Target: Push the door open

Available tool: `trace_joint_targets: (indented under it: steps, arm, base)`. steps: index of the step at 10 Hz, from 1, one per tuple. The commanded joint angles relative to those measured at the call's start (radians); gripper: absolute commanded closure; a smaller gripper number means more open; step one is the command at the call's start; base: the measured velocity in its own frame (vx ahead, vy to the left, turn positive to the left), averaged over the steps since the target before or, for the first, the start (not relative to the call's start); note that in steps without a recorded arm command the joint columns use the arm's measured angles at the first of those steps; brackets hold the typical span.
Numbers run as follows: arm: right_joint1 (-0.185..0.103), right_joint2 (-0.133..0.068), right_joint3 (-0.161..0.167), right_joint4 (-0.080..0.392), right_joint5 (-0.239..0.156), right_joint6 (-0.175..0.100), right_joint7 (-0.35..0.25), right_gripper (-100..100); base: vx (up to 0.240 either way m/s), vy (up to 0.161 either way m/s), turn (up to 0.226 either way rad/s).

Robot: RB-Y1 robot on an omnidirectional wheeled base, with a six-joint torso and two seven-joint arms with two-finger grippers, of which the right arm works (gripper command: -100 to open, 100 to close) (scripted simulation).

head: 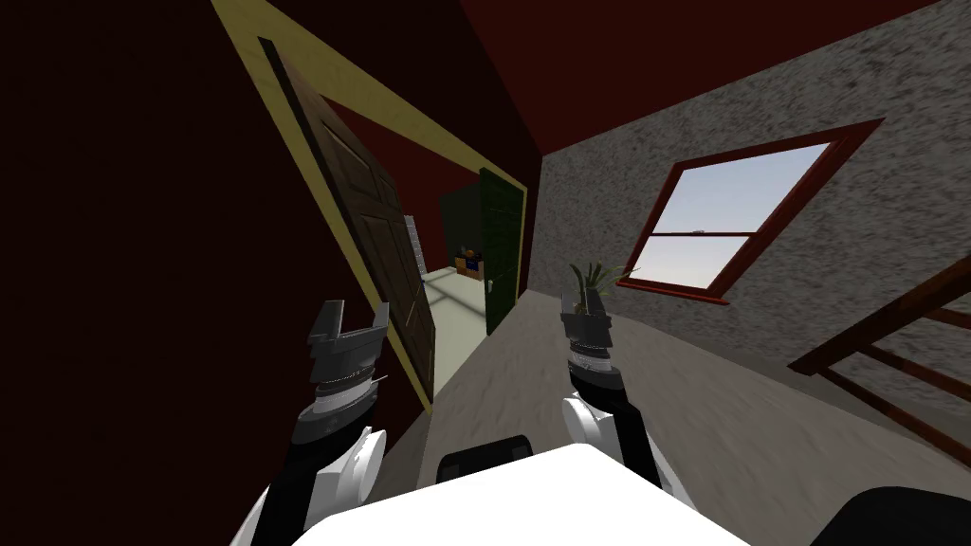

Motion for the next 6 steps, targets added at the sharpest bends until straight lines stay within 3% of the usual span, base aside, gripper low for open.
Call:
trace_joint_targets:
  steps: [1,6]
  arm:
    - [-0.013,-0.013,0.003,0.031,-0.001,-0.003,0.000,-100]
    - [-0.056,-0.046,0.012,0.133,-0.005,-0.013,-0.001,-100]
  base:
    - [0.040,-0.023,0.088]
    - [0.111,-0.077,0.083]
